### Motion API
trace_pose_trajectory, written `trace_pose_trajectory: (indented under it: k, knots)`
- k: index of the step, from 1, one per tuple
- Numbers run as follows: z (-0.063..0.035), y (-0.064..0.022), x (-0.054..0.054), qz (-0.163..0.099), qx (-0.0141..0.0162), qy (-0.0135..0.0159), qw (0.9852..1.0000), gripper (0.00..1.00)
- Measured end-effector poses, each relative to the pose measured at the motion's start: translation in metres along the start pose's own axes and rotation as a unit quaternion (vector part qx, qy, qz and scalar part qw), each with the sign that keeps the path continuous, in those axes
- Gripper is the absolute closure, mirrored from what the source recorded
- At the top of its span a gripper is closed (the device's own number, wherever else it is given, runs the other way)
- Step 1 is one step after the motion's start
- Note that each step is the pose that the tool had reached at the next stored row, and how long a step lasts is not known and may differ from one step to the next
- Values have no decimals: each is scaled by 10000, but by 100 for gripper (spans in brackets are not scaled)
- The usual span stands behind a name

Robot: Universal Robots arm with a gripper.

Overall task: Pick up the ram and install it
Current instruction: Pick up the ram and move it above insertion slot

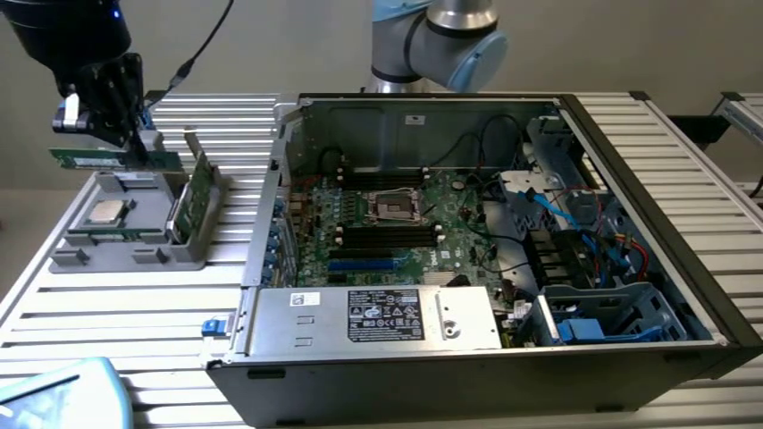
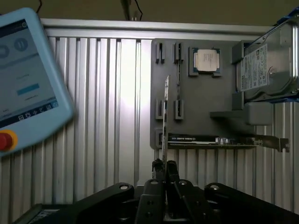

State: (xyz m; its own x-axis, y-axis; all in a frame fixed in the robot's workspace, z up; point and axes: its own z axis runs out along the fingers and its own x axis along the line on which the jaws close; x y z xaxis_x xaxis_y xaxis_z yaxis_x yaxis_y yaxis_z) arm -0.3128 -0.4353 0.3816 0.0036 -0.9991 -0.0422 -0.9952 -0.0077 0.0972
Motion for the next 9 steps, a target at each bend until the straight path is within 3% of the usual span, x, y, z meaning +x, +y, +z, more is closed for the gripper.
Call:
trace_pose_trajectory:
  k: [9]
  knots:
    - [-350, -246, 18, -10, -90, -1, 10000, 86]
